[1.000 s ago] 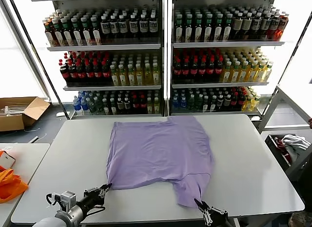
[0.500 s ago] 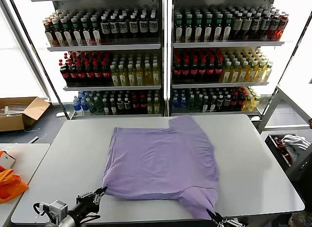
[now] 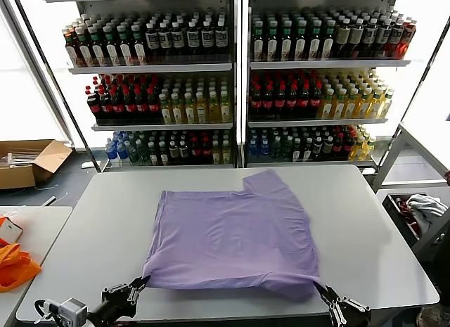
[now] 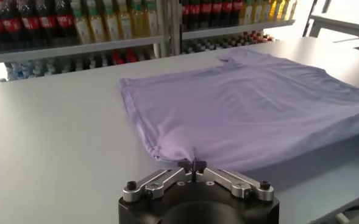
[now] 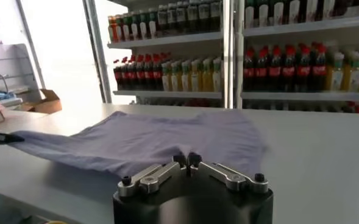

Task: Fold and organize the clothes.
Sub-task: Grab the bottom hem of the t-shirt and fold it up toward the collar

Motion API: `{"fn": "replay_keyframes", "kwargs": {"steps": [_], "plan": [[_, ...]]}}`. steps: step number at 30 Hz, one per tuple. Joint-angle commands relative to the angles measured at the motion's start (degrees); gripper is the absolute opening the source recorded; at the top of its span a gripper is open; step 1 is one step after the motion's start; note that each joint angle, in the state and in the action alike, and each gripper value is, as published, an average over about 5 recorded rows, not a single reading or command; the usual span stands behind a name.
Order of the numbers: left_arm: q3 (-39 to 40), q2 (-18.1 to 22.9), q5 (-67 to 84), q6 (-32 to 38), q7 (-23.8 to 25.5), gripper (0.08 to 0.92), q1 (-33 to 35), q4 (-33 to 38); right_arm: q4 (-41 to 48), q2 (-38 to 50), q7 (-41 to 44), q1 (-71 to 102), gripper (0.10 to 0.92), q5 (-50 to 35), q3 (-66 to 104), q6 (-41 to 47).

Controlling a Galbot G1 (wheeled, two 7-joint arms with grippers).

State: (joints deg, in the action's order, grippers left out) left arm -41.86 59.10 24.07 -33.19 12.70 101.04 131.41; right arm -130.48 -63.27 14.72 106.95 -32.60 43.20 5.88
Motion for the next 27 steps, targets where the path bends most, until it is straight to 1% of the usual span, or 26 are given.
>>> {"fn": "replay_keyframes", "kwargs": {"steps": [1,6,13,17,22,27], "plan": [[2.8,-7.4,2.3,0.0,3.3,0.109,-12.0,-6.1,2.8,2.0,-7.1,-14.2,0.111,-3.0,-6.5,3.3],[4.9,-10.4,3.8,0.0,4.2,0.109,-17.2,-10.6,6.8,6.0,-8.5,-20.2,0.111,-3.0,-10.8,4.1],[8.9,-12.2,4.0,0.1,5.3,0.109,-24.6,-17.5,13.1,10.1,-9.0,-28.2,0.111,-3.1,-16.2,4.6],[10.9,-12.0,4.0,0.1,5.1,0.109,-27.8,-20.4,16.8,10.9,-9.6,-33.1,0.111,-3.2,-19.6,5.0],[13.7,-10.5,3.7,0.1,3.9,0.108,-31.3,-23.2,22.2,10.7,-10.0,-37.9,0.111,-2.4,-23.9,5.9],[15.1,-8.9,3.0,0.1,3.5,0.108,-32.5,-25.2,26.1,9.4,-9.8,-40.5,0.111,-0.1,-26.6,6.9]]}}
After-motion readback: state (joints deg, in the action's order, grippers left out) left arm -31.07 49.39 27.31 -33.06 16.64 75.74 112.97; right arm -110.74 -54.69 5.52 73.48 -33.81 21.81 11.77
